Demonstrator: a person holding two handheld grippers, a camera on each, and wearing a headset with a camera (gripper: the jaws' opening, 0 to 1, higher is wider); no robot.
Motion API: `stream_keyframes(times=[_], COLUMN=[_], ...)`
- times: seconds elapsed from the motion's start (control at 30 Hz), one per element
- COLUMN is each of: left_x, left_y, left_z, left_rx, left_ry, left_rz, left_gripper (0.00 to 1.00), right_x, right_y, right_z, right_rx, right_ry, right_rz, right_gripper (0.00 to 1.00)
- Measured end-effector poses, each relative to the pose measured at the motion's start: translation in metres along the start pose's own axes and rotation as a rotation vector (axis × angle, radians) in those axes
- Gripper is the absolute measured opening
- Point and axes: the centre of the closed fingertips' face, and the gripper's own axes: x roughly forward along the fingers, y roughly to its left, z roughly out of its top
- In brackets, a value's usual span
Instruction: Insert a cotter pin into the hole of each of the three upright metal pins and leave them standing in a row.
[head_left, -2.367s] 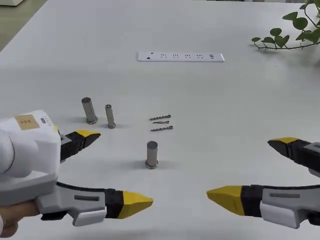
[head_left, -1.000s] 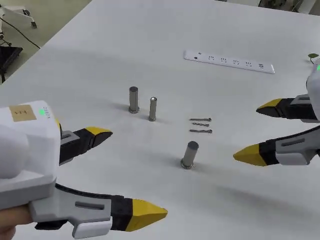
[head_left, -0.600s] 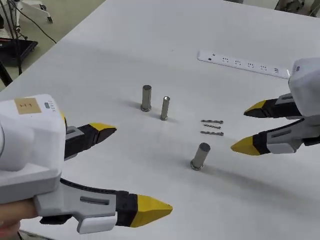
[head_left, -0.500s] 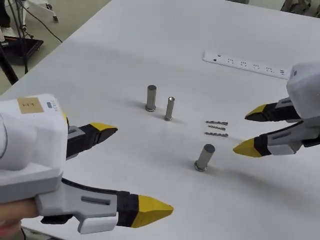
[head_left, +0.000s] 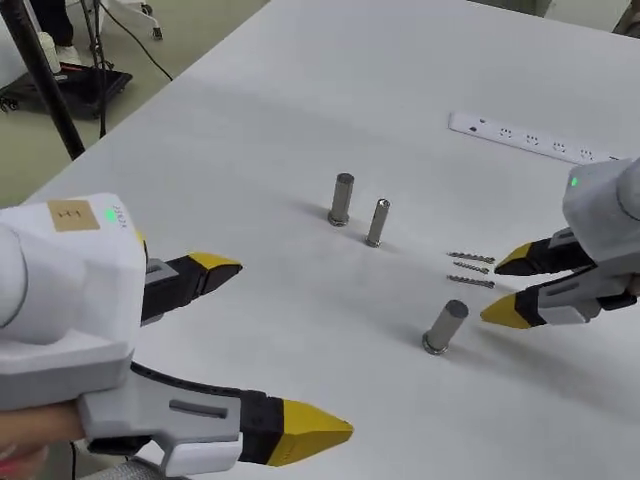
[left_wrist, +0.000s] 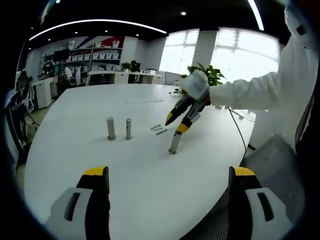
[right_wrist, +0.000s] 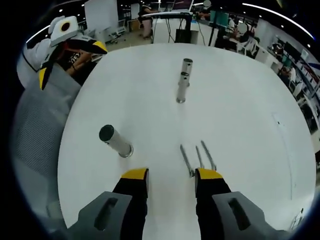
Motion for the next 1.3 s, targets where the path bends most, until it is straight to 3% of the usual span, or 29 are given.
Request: stream_keyframes(times=[0.23,0.37,0.5,1.0,1.3], left_x=[-0.001,-0.004,-0.007,-0.007,-0.008], left_y=[0.002,0.007,0.01,0.01,0.009], left_z=[0.0,0.0,-0.002,-0.006,-0.008], left_rx=[-0.002,-0.01,-0.011,-0.031,-0.025], left_ry=[-0.003,-0.01,-0.005,0.002,0.005], left_rz=[0.014,0.028,0.04,0.049,0.044], left_gripper=[0.99,0.99,0.99,0.98,0.97], right_x=[0.005,0.009,0.012,0.013,0.018], right_y=[-0.002,-0.006,-0.004,-0.02,-0.022], right_z=[0.005,0.002,0.001,0.006,-0.002], right_rx=[-0.014,-0.025,0.012,-0.036,-0.068], right_ry=[0.014,0.049,0.052,0.068,0.119], right_rz=[0.021,0.027,0.082,0.056,0.066], right_gripper=[0.29,0.28,0.13,0.14,0.08])
